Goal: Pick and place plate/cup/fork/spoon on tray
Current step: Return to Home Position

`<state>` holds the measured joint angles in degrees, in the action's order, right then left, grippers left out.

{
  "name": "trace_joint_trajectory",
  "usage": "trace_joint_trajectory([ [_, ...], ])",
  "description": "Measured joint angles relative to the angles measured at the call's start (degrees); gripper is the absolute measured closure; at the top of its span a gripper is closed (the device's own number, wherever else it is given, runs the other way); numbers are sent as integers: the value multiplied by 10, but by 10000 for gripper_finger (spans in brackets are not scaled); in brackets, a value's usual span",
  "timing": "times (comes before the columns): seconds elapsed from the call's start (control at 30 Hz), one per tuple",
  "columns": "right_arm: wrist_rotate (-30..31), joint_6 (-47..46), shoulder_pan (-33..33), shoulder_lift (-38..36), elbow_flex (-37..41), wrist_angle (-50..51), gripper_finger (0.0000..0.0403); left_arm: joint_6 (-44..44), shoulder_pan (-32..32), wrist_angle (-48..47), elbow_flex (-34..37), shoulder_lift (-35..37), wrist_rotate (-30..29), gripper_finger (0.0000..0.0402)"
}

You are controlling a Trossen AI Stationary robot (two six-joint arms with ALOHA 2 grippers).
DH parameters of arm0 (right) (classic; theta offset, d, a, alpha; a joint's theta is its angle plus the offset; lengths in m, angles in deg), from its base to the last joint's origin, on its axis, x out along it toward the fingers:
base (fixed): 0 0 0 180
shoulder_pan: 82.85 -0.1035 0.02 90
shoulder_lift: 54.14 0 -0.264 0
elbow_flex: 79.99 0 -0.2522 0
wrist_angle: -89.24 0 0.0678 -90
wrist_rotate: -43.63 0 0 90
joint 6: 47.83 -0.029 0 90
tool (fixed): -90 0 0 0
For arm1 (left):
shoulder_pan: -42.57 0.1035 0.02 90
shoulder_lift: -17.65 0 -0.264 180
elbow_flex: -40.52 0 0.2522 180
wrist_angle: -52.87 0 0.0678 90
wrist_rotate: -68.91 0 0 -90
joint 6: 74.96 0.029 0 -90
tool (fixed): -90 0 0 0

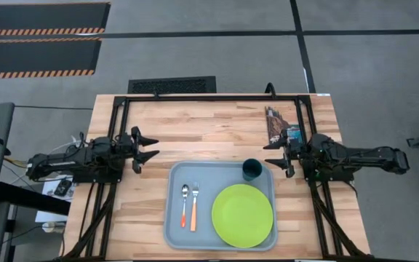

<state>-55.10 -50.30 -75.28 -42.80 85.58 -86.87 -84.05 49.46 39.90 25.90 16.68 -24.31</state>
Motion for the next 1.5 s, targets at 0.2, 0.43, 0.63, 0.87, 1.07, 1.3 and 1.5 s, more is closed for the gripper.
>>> trace_joint_trajectory([
  [0.2,-5,-38,-1,0,0,-54,139,-43,0,-1,0,0,0,193],
  [0.43,-74,-43,-1,-48,0,-117,139,-50,0,-1,-1,0,0,193],
  [0.63,-62,-49,12,-111,-2,-87,139,-51,0,-2,-1,0,0,193],
  [0.87,-38,-47,18,-111,0,12,139,-40,0,-2,-1,-1,3,193],
  [1.07,2,-47,19,-110,0,43,139,-40,0,-2,-1,-1,3,193],
  [1.3,3,-46,18,-110,-1,75,139,-41,0,-2,-1,-1,3,193],
  [1.5,2,-46,18,-110,-1,75,139,-41,0,-2,-1,-1,3,193],
])
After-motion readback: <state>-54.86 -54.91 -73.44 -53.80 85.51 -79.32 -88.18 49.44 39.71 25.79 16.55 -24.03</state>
